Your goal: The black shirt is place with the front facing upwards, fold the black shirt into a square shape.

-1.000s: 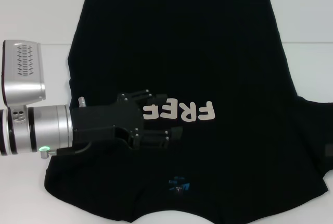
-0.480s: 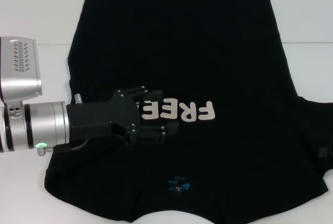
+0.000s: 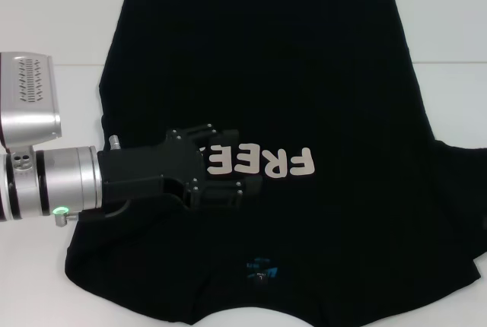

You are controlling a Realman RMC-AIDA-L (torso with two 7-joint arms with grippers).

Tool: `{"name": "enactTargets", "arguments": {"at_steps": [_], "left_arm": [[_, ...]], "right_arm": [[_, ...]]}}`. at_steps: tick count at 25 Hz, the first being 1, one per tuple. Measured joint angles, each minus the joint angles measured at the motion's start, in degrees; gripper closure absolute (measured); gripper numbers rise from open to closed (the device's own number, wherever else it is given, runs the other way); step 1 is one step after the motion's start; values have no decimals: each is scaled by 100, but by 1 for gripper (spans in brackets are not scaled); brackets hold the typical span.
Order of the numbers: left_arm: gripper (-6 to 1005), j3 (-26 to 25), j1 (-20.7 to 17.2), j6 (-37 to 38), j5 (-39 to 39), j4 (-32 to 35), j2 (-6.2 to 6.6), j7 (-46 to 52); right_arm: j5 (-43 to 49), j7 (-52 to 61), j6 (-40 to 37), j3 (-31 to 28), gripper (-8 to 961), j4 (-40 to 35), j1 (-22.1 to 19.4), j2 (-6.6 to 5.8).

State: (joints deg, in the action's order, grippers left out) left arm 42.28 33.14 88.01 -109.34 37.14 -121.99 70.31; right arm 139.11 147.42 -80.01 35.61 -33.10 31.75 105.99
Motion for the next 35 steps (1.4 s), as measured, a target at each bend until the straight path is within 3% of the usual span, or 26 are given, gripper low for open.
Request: {"name": "enactTargets", "arguments": {"at_steps": [7, 13, 23, 29, 35], "left_arm": [[121, -10, 0, -4, 11, -4, -1, 71], [121, -17, -3, -4, 17, 3, -23, 147], [122, -28, -56, -3, 82, -24, -46, 210], [122, -25, -76, -42, 93, -33, -53, 279], [121, -276, -108, -65, 98, -33, -31, 338]], "right_arm": [[-5, -80, 280, -193, 940, -340, -98, -13], [-7, -345, 312, -330, 940, -524, -36, -57], [-7, -825, 62, -258, 941, -783, 221, 2], [-7, -915, 131, 48, 941, -762, 701, 127], [0, -860, 659, 851, 941, -617, 1325, 413]]}}
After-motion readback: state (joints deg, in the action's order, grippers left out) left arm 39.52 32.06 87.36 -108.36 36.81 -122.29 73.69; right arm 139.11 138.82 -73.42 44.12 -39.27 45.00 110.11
